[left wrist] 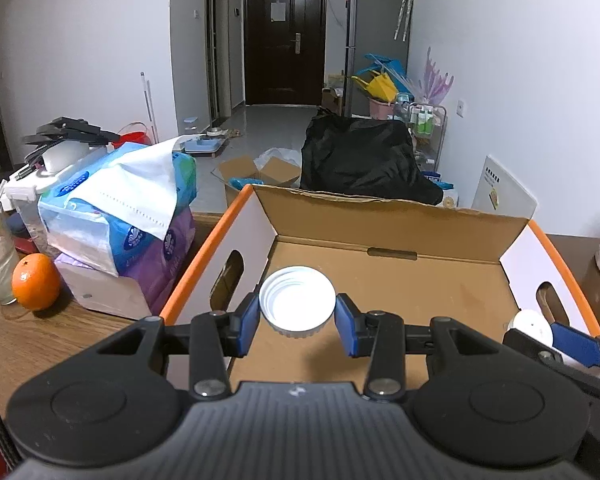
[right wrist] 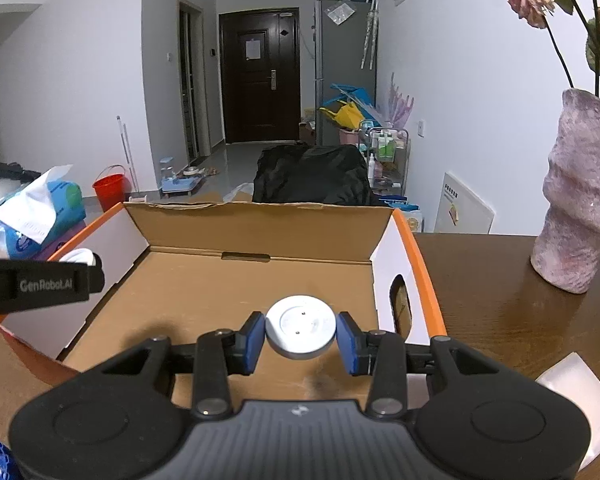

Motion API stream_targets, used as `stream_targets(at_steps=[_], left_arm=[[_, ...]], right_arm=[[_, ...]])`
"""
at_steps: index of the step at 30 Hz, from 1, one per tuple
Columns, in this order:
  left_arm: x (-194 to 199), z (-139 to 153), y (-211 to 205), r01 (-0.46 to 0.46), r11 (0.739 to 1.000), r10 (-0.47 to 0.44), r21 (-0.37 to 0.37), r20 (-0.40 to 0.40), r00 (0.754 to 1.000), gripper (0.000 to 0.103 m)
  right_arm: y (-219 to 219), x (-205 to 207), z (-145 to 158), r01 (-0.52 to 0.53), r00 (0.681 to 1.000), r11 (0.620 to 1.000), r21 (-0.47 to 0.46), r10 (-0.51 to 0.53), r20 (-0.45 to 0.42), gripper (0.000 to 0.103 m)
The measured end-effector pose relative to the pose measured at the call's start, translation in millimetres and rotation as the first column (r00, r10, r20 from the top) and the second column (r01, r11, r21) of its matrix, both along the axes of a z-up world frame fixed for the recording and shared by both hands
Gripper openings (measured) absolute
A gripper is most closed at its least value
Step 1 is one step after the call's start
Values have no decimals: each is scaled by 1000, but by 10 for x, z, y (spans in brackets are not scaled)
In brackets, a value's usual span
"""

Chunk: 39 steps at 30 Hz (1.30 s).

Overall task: Organize rigid objects
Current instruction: 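Carry both white caps into the cardboard box and open both tools, then withdraw both tools from the box back over the table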

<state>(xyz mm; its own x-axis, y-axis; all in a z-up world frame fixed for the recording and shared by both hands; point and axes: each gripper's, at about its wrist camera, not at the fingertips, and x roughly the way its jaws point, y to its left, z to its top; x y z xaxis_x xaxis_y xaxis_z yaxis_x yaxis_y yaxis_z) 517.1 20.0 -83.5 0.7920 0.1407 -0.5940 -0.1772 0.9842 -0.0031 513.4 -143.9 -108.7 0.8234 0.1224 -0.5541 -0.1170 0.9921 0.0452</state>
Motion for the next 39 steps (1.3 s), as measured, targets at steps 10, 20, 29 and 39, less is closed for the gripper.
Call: stream_targets(at_steps=[10,20,29,39], left_arm=[[1,-8,8,-14,1000,14,5,-3,1000,83],[-27,37,19,-45,999,44,21,22,999,103],[-50,50,49,-60,998,60,10,21,998,103],[-181,116,14,-73,997,71,31,45,996,103]], right_arm=[[-62,-37,55,63,998,998,-1,-63,27,87],[-115,-46,89,105,993,994,-9,-104,51,103],[-123,-55,98,111,993,994,-17,-110,49,103],[-164,-171,183,119,991,993,-11,-118,64,103]])
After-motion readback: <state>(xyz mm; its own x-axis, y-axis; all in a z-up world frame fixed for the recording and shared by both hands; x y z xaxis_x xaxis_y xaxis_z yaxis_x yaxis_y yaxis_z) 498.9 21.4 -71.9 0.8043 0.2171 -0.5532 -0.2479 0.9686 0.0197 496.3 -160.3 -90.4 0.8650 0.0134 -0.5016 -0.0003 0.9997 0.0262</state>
